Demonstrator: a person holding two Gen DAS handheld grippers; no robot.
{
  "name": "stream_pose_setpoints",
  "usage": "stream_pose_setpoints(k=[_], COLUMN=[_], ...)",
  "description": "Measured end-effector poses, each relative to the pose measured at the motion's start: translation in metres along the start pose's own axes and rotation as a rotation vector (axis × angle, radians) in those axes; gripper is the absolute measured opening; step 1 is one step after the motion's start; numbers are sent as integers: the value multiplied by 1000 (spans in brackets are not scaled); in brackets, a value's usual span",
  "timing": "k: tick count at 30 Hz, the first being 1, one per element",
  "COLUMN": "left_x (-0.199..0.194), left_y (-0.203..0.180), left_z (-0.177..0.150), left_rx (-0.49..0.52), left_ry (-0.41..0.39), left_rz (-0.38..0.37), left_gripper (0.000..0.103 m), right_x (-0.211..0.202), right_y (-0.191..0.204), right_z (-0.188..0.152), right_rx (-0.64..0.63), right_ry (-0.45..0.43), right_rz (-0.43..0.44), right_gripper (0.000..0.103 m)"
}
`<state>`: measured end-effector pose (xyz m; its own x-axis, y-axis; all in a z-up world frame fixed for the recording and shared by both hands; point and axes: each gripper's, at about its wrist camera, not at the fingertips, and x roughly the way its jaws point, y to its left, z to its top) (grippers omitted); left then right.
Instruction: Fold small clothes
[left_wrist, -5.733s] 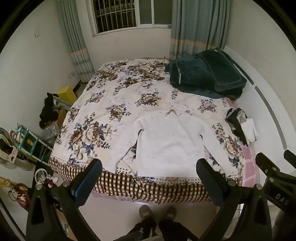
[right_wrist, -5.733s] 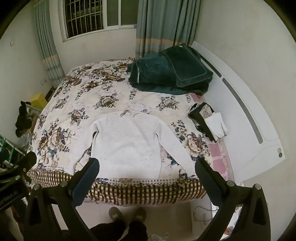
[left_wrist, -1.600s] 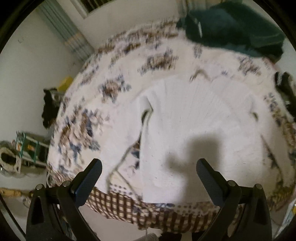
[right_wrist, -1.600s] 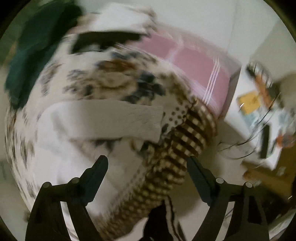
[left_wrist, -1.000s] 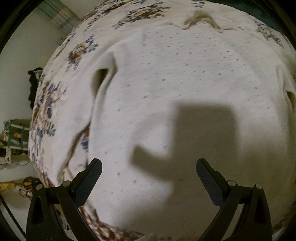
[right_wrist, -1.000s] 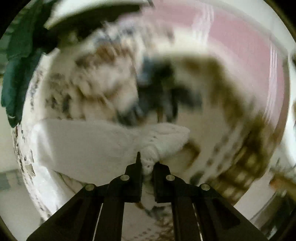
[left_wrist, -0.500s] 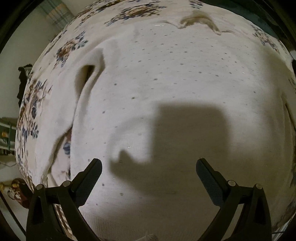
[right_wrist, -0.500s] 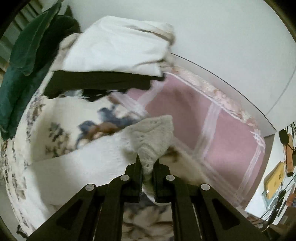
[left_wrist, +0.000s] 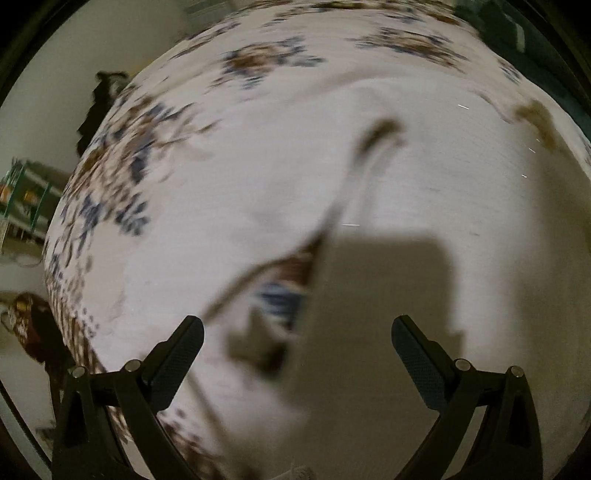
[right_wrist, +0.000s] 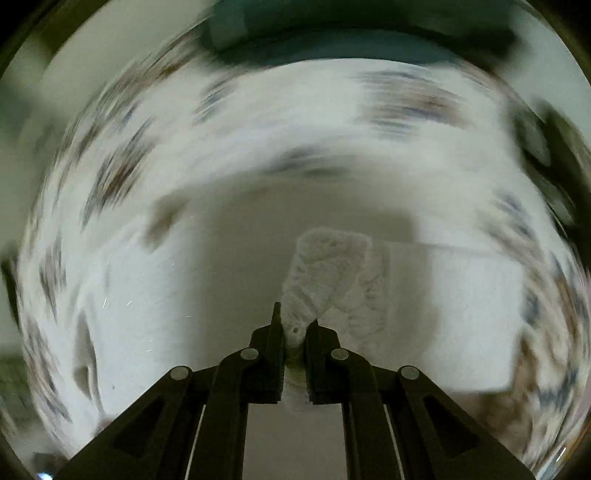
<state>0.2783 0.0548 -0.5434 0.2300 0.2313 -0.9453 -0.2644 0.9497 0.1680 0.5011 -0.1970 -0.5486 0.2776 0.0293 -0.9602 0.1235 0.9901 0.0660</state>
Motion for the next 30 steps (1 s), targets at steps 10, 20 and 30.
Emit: stream_pose_setpoints(k=[10,20,30], left_x=[24,19,87], left_y=[102,185,257], left_z=[-2,-9,-53], left_rx=[-103,-240,-437], left_ry=[-1,46,233], left_rz=[39,-36,-248], left_gripper=[103,103,101], right_x=[60,2,-11], right_y=[284,181,25], right_z=[-55,-79,-165], right_rx=[-516,-78,235], right_ry=[55,197,322], right_rz=[-66,276,209], right_gripper=[8,61,63])
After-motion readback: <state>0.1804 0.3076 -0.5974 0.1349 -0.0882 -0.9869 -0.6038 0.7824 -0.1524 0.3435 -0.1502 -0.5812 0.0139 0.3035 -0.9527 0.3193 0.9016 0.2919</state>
